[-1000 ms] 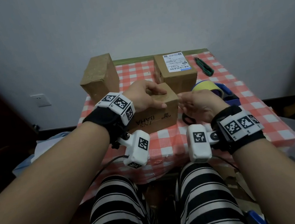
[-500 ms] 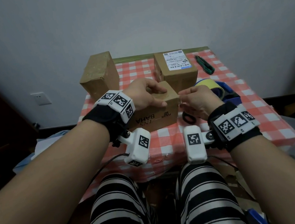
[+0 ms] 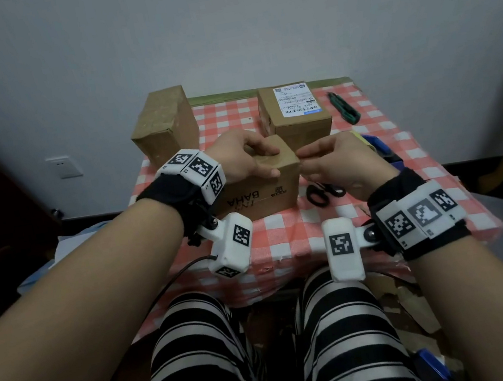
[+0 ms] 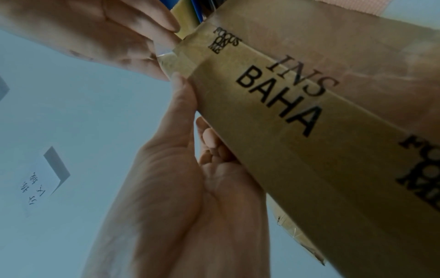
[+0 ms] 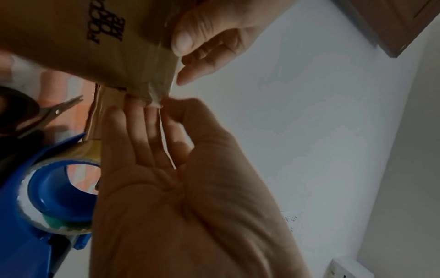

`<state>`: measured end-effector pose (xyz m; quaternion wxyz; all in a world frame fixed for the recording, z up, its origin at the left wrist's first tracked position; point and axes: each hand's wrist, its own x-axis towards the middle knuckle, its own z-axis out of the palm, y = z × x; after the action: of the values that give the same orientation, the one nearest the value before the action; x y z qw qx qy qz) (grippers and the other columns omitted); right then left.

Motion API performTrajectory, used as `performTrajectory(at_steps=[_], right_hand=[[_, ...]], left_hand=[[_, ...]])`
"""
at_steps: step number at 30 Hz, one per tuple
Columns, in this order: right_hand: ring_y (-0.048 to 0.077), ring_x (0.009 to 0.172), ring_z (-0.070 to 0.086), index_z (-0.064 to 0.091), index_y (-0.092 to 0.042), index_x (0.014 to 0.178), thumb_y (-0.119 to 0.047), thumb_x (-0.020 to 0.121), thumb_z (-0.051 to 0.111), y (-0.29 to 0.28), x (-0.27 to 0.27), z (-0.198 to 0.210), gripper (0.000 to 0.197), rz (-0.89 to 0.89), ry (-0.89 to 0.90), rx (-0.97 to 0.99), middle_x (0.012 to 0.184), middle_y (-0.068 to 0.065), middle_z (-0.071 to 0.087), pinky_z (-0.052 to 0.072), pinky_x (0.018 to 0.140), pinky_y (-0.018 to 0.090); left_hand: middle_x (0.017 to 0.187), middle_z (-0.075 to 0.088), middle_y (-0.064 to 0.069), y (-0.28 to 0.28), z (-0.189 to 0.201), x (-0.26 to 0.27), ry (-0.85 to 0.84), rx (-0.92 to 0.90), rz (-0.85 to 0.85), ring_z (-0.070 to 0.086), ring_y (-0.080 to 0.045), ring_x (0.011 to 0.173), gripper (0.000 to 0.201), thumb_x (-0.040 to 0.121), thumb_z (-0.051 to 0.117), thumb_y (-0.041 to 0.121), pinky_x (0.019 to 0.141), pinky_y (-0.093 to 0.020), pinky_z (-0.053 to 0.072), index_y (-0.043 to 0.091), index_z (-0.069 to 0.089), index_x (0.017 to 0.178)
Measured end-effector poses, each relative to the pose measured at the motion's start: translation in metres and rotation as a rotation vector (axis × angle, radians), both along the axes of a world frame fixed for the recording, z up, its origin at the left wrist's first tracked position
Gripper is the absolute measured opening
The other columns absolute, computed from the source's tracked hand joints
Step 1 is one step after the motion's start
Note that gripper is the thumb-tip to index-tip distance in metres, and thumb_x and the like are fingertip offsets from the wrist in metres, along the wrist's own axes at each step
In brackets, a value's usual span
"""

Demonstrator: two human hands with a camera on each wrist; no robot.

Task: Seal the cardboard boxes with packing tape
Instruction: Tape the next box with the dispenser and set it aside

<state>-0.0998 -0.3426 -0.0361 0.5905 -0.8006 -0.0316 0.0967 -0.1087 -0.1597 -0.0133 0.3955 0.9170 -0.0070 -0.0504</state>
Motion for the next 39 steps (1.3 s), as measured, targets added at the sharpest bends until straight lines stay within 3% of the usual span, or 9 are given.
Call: performTrajectory(at_steps=[3, 9, 15, 21, 28, 31, 35, 37, 39], right_hand=[[0.018, 0.077, 0.067, 0.068, -0.007, 0.095, -0.002, 0.076, 0.080, 0.000, -0.002, -0.005, 0.023, -0.041, -0.026, 0.011, 0.090, 0.010, 0.070, 0.058, 0.068, 0.025], [0.025, 0.082, 0.072, 0.066, -0.018, 0.074, -0.001, 0.073, 0.080, 0.006, 0.001, -0.020, 0.022, -0.161, -0.122, -0.059, 0.081, 0.010, 0.074, 0.058, 0.084, 0.045], [0.023, 0.082, 0.072, 0.071, -0.022, 0.073, -0.008, 0.072, 0.081, 0.005, 0.002, -0.021, 0.017, -0.195, -0.134, -0.050, 0.079, 0.007, 0.074, 0.059, 0.082, 0.044], [0.029, 0.089, 0.070, 0.072, -0.018, 0.074, 0.000, 0.071, 0.080, 0.001, 0.005, -0.018, 0.020, -0.160, -0.075, -0.030, 0.085, 0.011, 0.074, 0.058, 0.085, 0.046], [0.026, 0.080, 0.072, 0.067, -0.015, 0.069, -0.006, 0.063, 0.089, 0.005, 0.009, -0.020, 0.025, -0.167, -0.156, -0.077, 0.080, 0.013, 0.073, 0.059, 0.080, 0.043], [0.021, 0.075, 0.069, 0.065, -0.014, 0.073, -0.006, 0.063, 0.090, 0.006, 0.012, -0.022, 0.028, -0.126, -0.243, -0.110, 0.080, 0.010, 0.071, 0.058, 0.072, 0.035], [0.012, 0.080, 0.060, 0.068, -0.018, 0.095, -0.017, 0.058, 0.092, 0.021, 0.011, -0.024, 0.044, 0.027, -0.410, -0.217, 0.091, 0.003, 0.066, 0.046, 0.066, 0.019], [0.008, 0.079, 0.058, 0.069, -0.016, 0.101, -0.015, 0.058, 0.092, 0.025, 0.011, -0.022, 0.049, 0.062, -0.405, -0.210, 0.091, 0.000, 0.065, 0.042, 0.062, 0.010], [0.000, 0.073, 0.054, 0.069, -0.017, 0.104, -0.010, 0.058, 0.092, 0.021, 0.012, -0.017, 0.051, 0.105, -0.364, -0.209, 0.087, -0.007, 0.063, 0.040, 0.060, 0.008]], left_hand=[[0.107, 0.063, 0.005, -0.001, 0.000, -0.001, 0.000, -0.009, 0.004, 0.053, -0.006, 0.089, 0.035, 0.069, 0.086, 0.022, 0.083, -0.022, 0.041, 0.030, 0.070, 0.100], [0.101, 0.059, 0.010, -0.001, 0.000, 0.000, 0.002, 0.000, 0.014, 0.052, -0.002, 0.087, 0.036, 0.070, 0.085, 0.023, 0.079, -0.021, 0.040, 0.031, 0.070, 0.102], [0.109, 0.062, 0.006, 0.000, 0.001, 0.000, 0.000, 0.016, 0.008, 0.052, -0.002, 0.087, 0.038, 0.070, 0.085, 0.024, 0.075, -0.018, 0.040, 0.029, 0.071, 0.105], [0.097, 0.058, 0.013, 0.000, 0.000, 0.001, 0.005, 0.025, 0.000, 0.050, 0.001, 0.084, 0.037, 0.071, 0.084, 0.025, 0.083, -0.023, 0.038, 0.030, 0.070, 0.105], [0.112, 0.063, 0.003, 0.001, 0.000, 0.002, -0.003, 0.026, -0.012, 0.052, -0.001, 0.085, 0.038, 0.070, 0.085, 0.024, 0.075, -0.018, 0.040, 0.028, 0.071, 0.104], [0.109, 0.064, 0.005, 0.001, 0.001, 0.002, 0.002, 0.030, -0.019, 0.052, 0.000, 0.084, 0.039, 0.071, 0.084, 0.023, 0.072, -0.013, 0.039, 0.026, 0.071, 0.107], [0.093, 0.061, 0.013, 0.001, 0.002, 0.001, 0.021, 0.051, -0.084, 0.053, -0.003, 0.084, 0.042, 0.071, 0.083, 0.012, 0.074, -0.007, 0.040, 0.021, 0.067, 0.109], [0.083, 0.052, 0.018, 0.002, 0.005, -0.001, 0.022, 0.096, -0.098, 0.048, 0.002, 0.073, 0.044, 0.073, 0.081, 0.009, 0.060, 0.001, 0.034, 0.022, 0.064, 0.112], [0.076, 0.045, 0.017, 0.002, 0.009, -0.001, 0.034, 0.121, -0.110, 0.042, 0.004, 0.065, 0.047, 0.075, 0.080, 0.009, 0.050, 0.001, 0.032, 0.021, 0.062, 0.116]])
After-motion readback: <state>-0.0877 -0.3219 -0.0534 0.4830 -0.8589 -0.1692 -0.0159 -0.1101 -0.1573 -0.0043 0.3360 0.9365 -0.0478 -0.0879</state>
